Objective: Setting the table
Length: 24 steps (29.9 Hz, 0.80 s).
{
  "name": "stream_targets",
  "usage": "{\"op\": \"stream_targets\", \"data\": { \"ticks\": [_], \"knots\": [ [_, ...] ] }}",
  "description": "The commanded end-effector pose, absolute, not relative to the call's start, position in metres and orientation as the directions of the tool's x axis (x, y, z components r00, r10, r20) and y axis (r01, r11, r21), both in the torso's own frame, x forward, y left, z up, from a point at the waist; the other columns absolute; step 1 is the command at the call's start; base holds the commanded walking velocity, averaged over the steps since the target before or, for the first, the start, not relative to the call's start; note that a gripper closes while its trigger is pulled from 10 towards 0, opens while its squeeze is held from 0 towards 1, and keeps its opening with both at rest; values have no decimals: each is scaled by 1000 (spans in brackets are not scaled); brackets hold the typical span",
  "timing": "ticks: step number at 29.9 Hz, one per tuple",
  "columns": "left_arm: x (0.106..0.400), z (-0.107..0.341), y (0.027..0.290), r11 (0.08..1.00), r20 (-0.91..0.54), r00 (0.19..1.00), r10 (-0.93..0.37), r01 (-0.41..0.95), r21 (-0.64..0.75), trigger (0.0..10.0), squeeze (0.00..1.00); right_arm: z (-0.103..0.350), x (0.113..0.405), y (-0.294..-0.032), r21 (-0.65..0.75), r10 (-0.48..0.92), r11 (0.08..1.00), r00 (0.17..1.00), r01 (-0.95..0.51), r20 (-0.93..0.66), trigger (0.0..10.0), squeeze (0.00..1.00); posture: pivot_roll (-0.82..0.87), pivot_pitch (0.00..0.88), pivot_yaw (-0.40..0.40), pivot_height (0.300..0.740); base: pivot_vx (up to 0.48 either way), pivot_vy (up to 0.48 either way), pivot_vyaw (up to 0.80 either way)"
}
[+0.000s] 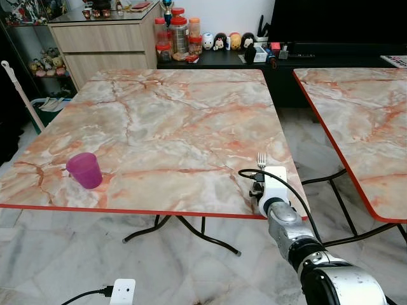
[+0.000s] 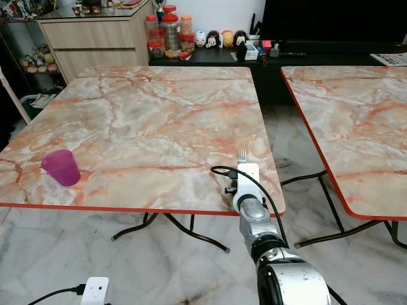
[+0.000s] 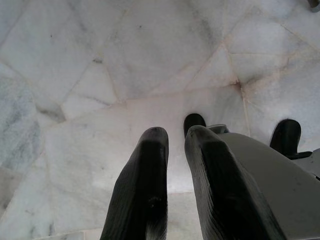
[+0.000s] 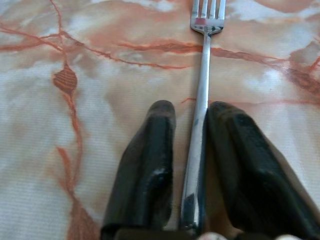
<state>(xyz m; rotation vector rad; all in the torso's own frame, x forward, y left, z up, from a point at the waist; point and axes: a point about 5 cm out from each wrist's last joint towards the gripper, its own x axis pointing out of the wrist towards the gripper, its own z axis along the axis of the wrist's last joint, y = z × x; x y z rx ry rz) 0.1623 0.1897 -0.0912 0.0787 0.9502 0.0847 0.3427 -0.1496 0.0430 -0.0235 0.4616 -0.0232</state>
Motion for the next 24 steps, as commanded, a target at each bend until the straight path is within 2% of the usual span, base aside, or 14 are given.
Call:
{"op": "stream_targets", "data": {
  "ticks": [1,19,20,21,24],
  "knots": [
    [159,-93,192,993,-821,559,112,-43,106,10000,0,35,337,-147,-18,-17,1000,879,9,-477,0,0,9,0,-6,732,0,0,0],
    [160,-92,192,993,-819,563,116,-41,112,10000,0,44,343,-143,-1,6,1000,905,-7,-425,0,0,10,0,-5,732,0,0,0],
    [161,-92,193,992,-817,564,119,-44,114,10000,0,48,345,-142,-6,16,1000,918,-20,-397,2431,0,11,0,-6,732,0,0,0],
    [162,-91,193,992,-814,567,124,-48,118,10000,0,57,350,-138,-16,37,999,942,-45,-333,10000,0,9,0,-5,732,0,0,0],
    [163,-91,194,991,-810,572,129,-51,122,10000,0,67,354,-133,1,60,998,962,-62,-266,10000,0,9,0,-6,732,0,0,0]
  ]
}}
